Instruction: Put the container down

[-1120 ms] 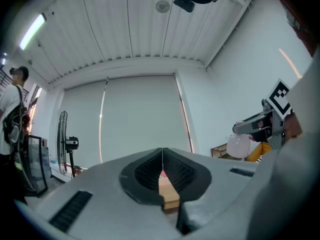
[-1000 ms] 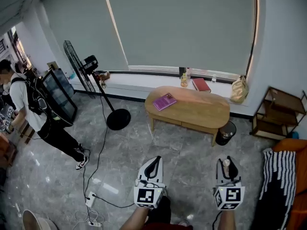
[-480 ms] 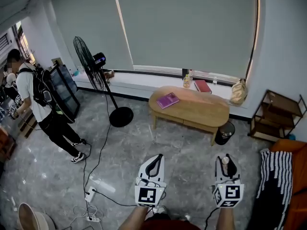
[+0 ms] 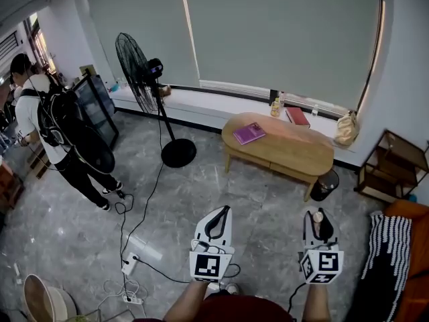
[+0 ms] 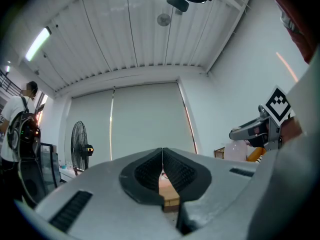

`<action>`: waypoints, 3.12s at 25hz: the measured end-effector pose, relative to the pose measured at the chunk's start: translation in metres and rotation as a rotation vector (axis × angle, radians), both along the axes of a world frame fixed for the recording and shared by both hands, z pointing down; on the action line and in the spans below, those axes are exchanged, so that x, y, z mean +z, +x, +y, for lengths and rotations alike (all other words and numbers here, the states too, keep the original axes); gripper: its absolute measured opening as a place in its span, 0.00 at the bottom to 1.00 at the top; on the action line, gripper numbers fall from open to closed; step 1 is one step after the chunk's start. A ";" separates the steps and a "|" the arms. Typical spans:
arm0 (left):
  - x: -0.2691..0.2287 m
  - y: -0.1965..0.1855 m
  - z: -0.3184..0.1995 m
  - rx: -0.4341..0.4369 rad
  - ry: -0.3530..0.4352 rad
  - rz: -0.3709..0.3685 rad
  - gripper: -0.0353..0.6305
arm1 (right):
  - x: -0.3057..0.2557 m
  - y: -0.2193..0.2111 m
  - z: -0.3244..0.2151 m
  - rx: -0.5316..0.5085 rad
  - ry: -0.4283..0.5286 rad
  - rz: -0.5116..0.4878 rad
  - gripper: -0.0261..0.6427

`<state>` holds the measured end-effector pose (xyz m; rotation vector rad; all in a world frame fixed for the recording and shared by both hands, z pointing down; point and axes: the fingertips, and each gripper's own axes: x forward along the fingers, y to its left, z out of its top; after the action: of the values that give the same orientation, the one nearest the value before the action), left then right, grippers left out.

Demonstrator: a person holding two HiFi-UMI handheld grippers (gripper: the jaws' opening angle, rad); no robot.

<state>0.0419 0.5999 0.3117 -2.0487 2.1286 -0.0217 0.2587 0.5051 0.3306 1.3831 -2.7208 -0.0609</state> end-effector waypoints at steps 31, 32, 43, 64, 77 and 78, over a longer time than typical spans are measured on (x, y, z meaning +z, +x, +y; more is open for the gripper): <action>0.015 -0.080 -0.129 -0.010 -0.009 0.012 0.07 | 0.015 -0.076 -0.125 0.002 -0.022 0.000 0.25; 0.017 -0.079 -0.140 -0.010 -0.018 0.013 0.07 | 0.017 -0.075 -0.137 0.003 -0.028 -0.001 0.25; 0.026 -0.059 -0.261 -0.008 -0.056 0.006 0.07 | 0.036 -0.051 -0.254 0.015 -0.081 -0.014 0.25; 0.022 -0.049 -0.386 -0.058 -0.039 -0.006 0.07 | 0.042 -0.040 -0.388 -0.016 -0.090 -0.036 0.25; 0.045 -0.129 -0.440 -0.089 -0.049 0.024 0.07 | 0.056 -0.128 -0.445 -0.062 -0.098 0.012 0.25; 0.046 -0.140 -0.447 -0.091 -0.050 0.028 0.07 | 0.056 -0.139 -0.451 -0.063 -0.099 0.014 0.25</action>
<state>-0.0977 0.1529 0.3574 -1.9885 2.2586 -0.0602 0.1200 0.0537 0.3865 1.2661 -2.7153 0.0583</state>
